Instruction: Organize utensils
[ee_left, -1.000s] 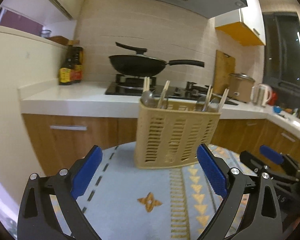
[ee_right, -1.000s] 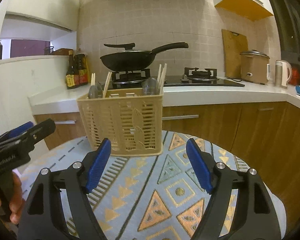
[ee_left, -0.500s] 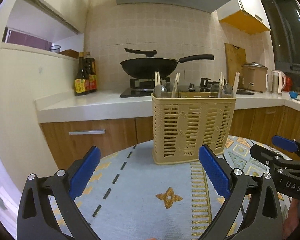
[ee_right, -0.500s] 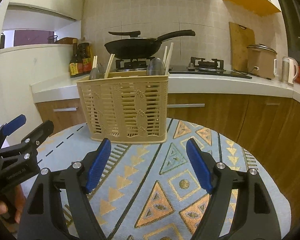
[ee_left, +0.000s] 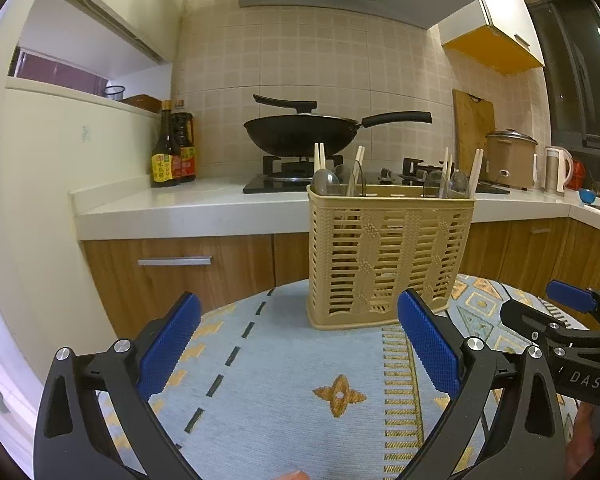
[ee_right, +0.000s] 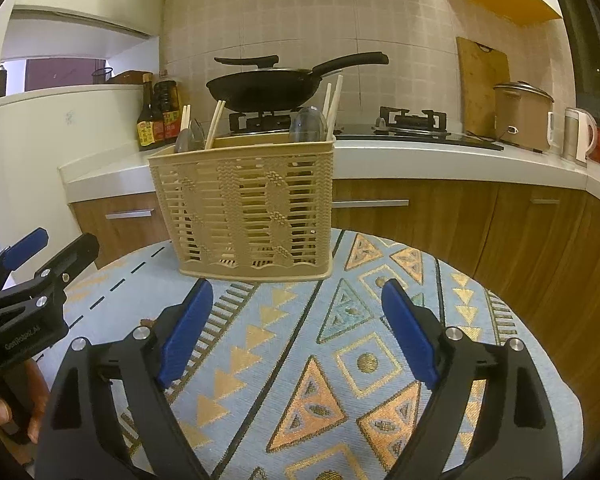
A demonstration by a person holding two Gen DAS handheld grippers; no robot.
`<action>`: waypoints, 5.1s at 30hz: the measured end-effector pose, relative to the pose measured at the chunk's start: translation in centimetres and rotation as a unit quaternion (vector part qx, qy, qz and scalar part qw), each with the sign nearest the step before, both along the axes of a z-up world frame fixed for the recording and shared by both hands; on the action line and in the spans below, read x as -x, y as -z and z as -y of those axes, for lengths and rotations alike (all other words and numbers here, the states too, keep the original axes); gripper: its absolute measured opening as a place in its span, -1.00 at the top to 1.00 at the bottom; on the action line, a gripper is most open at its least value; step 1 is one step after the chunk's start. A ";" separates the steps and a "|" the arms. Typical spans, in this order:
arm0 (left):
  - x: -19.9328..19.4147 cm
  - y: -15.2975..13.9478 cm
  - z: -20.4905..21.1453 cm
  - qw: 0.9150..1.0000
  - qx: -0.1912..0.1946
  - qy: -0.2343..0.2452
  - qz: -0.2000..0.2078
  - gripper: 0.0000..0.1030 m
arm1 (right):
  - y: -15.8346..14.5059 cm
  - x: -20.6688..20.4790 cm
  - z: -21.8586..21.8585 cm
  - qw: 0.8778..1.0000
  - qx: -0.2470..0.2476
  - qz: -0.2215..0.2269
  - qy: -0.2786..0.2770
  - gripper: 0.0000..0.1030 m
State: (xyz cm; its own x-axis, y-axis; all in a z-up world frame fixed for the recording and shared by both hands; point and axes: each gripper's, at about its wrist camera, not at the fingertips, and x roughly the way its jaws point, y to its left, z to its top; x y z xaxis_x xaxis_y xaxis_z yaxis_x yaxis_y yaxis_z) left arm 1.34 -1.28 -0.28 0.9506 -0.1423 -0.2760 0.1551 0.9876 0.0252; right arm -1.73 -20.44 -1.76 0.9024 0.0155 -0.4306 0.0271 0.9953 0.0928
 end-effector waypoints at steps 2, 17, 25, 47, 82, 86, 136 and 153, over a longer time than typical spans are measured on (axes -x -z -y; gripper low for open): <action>-0.1 0.0 0.0 1.000 0.000 0.001 -0.001 -0.85 | 0.0 0.0 -0.1 1.000 0.001 -0.001 0.000 -0.65; -0.5 0.2 0.1 1.000 0.001 0.004 -0.013 -0.85 | 0.0 0.1 -0.2 1.000 0.004 0.001 0.002 -0.70; -0.6 0.2 -0.1 1.000 0.004 0.005 -0.016 -0.85 | 0.0 0.2 -0.1 1.000 0.005 0.000 0.003 -0.73; -0.5 0.0 0.1 1.000 0.001 0.006 -0.013 -0.85 | 0.0 0.4 -0.4 1.000 0.016 0.007 0.007 -0.73; -0.5 0.3 0.0 1.000 0.001 0.009 -0.017 -0.85 | -0.2 0.7 0.2 1.000 0.012 0.016 0.017 -0.73; -0.5 0.3 0.0 1.000 0.001 0.007 -0.018 -0.85 | -0.2 0.7 0.2 1.000 0.012 0.016 0.017 -0.73; -0.7 0.2 -0.1 1.000 0.000 -0.003 -0.025 -0.85 | 0.1 0.5 -0.1 1.000 0.024 0.016 0.012 -0.81; 0.0 -0.1 0.1 1.000 -0.006 -0.018 -0.004 -0.86 | 0.1 0.5 -0.1 0.999 0.026 0.016 0.012 -0.81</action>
